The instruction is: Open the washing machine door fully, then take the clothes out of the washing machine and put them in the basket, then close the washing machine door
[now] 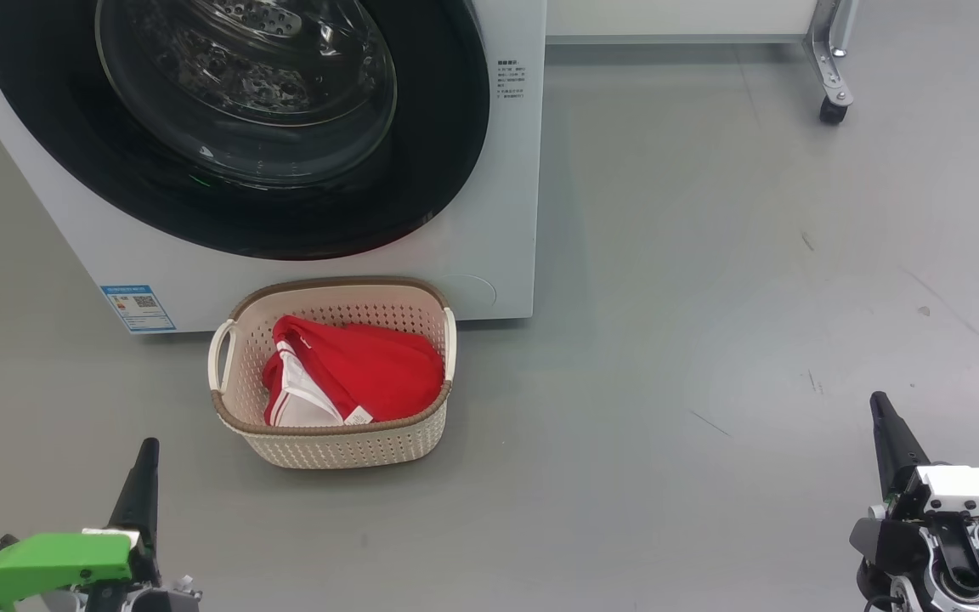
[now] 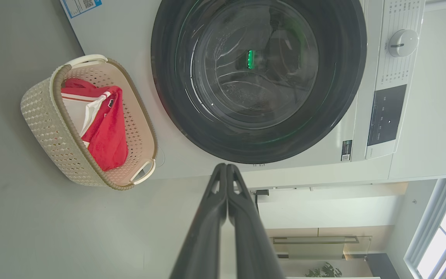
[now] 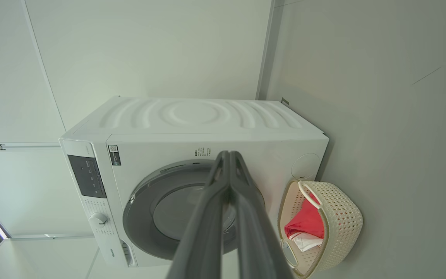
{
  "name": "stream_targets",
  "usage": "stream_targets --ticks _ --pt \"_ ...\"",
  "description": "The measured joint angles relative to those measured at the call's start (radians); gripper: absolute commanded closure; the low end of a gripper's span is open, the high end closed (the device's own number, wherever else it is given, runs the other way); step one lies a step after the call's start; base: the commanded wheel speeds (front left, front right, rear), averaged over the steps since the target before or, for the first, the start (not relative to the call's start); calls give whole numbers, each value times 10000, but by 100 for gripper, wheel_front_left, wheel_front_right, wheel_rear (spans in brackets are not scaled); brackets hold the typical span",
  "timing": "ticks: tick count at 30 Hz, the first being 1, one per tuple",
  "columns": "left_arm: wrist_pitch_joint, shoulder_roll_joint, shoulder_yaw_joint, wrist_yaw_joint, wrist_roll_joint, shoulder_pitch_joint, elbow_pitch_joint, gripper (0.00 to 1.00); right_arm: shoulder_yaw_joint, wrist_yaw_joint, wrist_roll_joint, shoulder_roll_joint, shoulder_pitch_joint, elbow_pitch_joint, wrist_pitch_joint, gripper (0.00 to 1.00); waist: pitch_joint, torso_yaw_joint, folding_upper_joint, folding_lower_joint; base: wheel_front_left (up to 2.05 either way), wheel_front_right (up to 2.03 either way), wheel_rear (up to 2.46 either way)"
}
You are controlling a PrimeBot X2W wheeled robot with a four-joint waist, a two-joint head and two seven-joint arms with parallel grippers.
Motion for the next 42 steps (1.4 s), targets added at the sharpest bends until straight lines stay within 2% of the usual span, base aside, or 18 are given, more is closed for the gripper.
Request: stream_targets --ticks 42 --pt "6 -15 25 0 0 -10 27 100 -40 50 0 2 -11 59 2 100 -2 0 0 0 0 0 0"
